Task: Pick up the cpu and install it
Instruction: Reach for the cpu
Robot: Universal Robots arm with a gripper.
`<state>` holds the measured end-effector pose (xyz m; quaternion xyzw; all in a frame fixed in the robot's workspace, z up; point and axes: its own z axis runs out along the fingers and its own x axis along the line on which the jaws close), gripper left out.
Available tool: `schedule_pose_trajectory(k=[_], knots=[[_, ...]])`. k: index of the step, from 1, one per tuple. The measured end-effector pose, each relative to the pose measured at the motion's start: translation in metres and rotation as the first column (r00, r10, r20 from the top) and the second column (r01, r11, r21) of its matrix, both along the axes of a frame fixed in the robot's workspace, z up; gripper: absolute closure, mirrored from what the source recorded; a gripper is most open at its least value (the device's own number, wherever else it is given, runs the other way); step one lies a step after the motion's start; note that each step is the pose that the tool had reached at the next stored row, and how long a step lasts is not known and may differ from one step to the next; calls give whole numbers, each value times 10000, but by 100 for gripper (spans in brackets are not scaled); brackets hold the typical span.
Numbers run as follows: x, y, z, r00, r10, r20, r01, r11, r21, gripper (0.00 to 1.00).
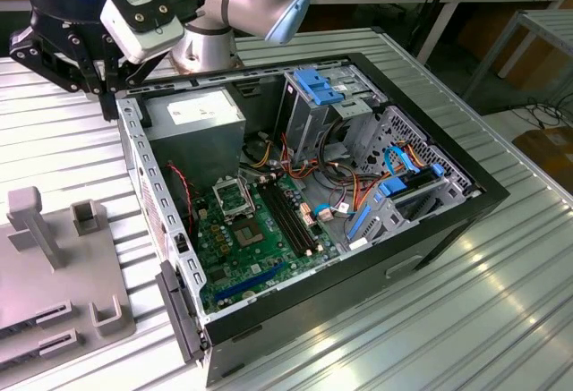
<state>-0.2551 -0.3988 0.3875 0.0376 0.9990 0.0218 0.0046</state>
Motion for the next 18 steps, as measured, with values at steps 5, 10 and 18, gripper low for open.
schedule_pose_trajectory(k=[5, 10, 18], knots=[[-24, 0, -2, 10000, 0, -7, 0, 10000, 0, 89], [-54, 0, -4, 10000, 0, -14, 0, 10000, 0, 89], [-98, 0, -7, 10000, 1, -23, -1, 10000, 1, 89]])
